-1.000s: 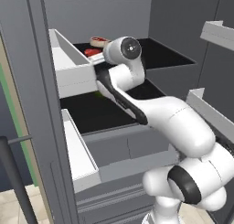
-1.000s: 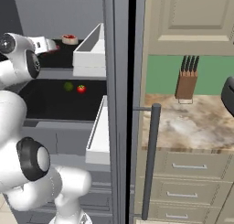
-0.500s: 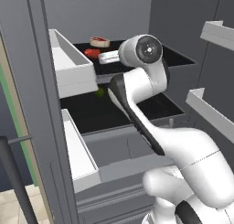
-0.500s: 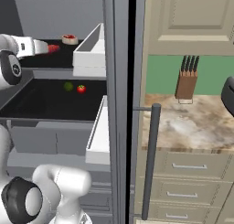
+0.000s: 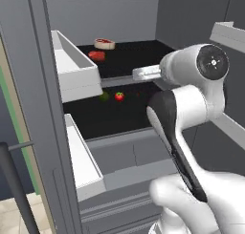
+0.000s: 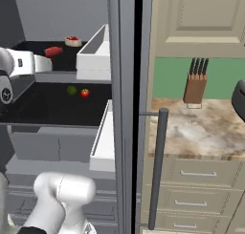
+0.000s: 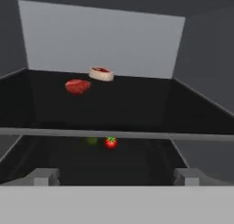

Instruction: Transport the steak and tomato to the fridge. Place the steak on the rack containing meat and place the tomato on the rack containing the vegetable, ensuring meats and vegetables are on different racks.

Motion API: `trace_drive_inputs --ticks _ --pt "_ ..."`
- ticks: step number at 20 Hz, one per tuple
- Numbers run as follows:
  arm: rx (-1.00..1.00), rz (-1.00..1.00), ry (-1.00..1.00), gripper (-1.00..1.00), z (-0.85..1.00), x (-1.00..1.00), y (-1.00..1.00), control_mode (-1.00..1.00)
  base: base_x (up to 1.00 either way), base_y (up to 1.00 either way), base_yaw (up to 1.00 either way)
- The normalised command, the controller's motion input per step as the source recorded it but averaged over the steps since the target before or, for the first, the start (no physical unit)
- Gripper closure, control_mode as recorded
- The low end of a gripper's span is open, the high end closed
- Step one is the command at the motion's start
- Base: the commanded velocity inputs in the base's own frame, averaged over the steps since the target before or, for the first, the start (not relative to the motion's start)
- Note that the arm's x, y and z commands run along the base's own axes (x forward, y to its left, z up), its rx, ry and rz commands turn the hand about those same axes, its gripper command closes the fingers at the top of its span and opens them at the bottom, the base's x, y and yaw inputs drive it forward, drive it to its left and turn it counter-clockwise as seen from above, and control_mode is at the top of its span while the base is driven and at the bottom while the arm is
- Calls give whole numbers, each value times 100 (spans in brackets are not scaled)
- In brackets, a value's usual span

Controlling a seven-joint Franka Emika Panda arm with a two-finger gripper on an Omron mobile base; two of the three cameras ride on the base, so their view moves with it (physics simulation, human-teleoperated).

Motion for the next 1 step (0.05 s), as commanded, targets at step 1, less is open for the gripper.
trace_drive_inputs --ticks 1 --pt "0 0 23 -100 -11 -100 -52 -100 0 0 0"
